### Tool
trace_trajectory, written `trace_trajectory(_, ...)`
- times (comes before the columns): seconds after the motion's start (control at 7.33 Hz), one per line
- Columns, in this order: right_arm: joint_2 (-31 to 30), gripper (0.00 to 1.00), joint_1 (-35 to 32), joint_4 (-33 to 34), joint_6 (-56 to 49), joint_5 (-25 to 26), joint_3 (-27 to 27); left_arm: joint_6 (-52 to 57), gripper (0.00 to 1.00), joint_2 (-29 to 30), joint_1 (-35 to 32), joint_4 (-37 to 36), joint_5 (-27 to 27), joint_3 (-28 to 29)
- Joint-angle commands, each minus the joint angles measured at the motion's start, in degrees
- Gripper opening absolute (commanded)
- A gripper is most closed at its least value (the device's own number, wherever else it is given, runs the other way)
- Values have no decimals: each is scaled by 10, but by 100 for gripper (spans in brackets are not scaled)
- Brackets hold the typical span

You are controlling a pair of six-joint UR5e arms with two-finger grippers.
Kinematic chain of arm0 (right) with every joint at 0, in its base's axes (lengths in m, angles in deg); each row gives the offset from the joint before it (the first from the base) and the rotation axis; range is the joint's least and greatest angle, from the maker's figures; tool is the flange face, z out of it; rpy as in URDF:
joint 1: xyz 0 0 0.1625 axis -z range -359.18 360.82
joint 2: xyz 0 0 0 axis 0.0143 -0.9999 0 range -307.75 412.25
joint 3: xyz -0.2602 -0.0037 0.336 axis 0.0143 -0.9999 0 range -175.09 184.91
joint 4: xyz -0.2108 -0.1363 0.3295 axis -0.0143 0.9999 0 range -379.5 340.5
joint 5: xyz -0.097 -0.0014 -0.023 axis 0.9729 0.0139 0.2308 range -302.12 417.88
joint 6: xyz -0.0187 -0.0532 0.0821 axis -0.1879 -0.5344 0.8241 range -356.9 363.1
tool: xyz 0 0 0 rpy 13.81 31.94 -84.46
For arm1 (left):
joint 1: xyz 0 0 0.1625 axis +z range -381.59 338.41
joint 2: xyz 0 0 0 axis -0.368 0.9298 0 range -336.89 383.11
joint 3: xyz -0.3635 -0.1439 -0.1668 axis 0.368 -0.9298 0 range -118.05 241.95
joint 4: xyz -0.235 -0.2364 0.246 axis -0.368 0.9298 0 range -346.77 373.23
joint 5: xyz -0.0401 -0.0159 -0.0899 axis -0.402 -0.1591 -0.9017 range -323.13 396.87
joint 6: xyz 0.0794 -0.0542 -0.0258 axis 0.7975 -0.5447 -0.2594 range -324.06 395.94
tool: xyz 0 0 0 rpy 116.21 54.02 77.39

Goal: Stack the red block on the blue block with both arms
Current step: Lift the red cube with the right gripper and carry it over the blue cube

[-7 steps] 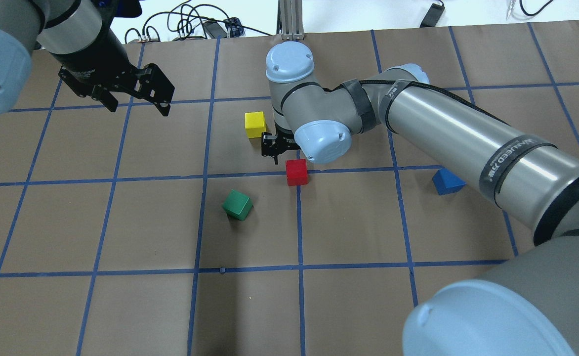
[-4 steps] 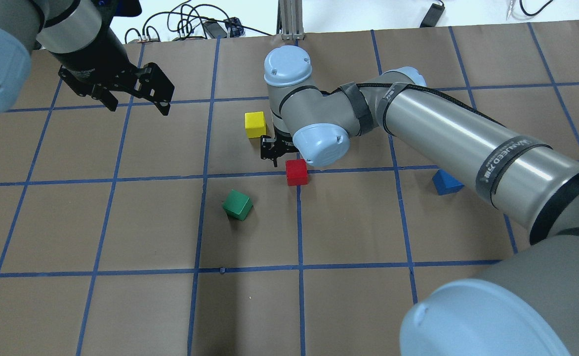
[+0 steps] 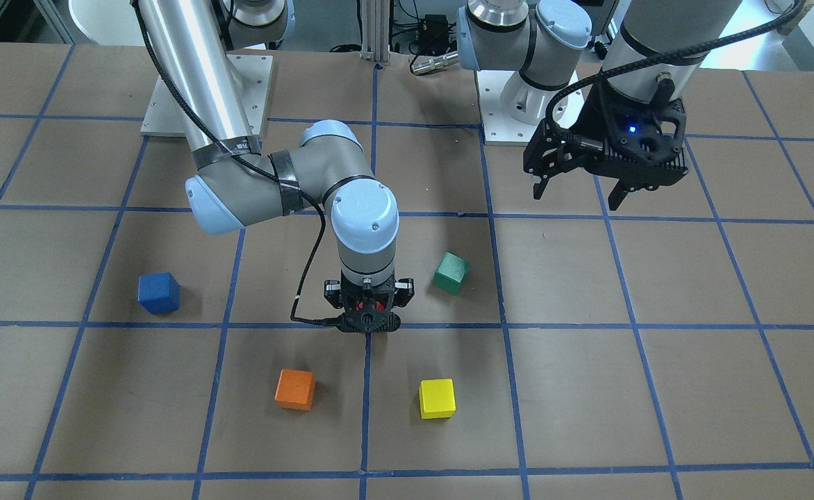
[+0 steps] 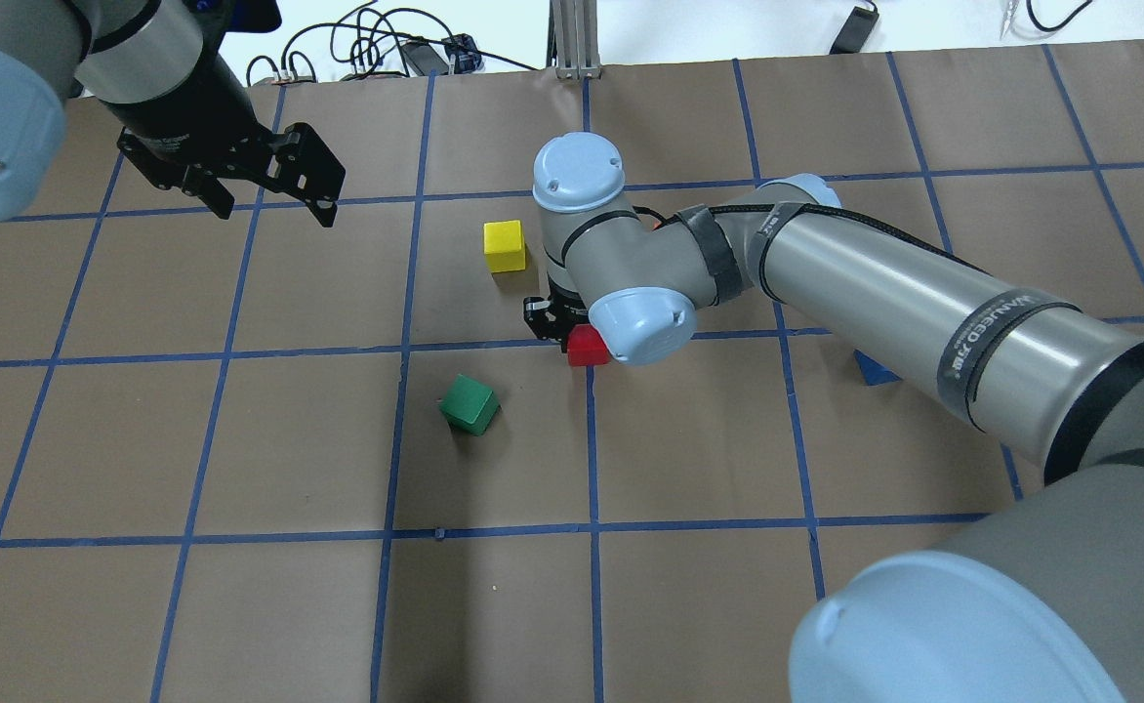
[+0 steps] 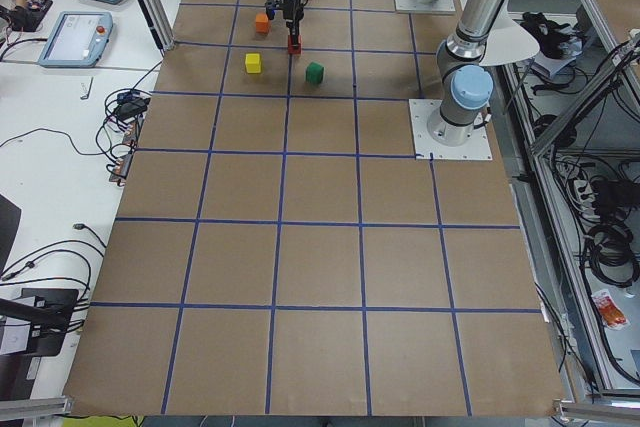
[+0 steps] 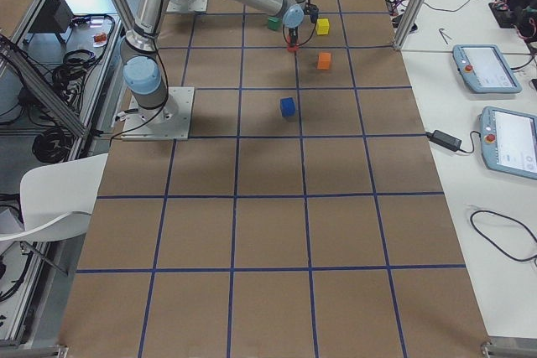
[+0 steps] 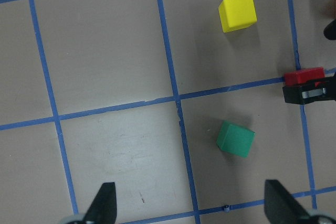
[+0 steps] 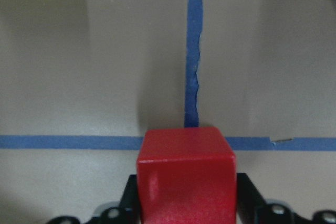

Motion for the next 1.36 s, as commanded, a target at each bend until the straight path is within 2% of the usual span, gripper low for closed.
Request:
trace_trajectory(0.0, -9, 0, 5, -5, 0, 2, -4, 0, 100, -1, 0, 0, 0, 1)
trace_trajectory(0.27, -58, 0, 30, -27, 0, 4, -4, 0, 100, -1, 0, 0, -1, 1)
trace_trajectory(0.41, -91, 0, 70, -74, -4, 4, -5, 0, 100, -1, 0, 0, 0, 1)
trace_trajectory(0.68, -153, 0, 160, -156, -77, 7, -2, 1, 100, -1, 2, -1, 0, 3)
trace_trajectory(0.95, -172, 0, 233, -207, -124, 12, 4, 1, 100, 0, 1, -1, 1, 1)
trace_trajectory(1.23, -179, 0, 277, -222, -189, 13, 10, 1, 100, 4, 1, -2, 0, 7)
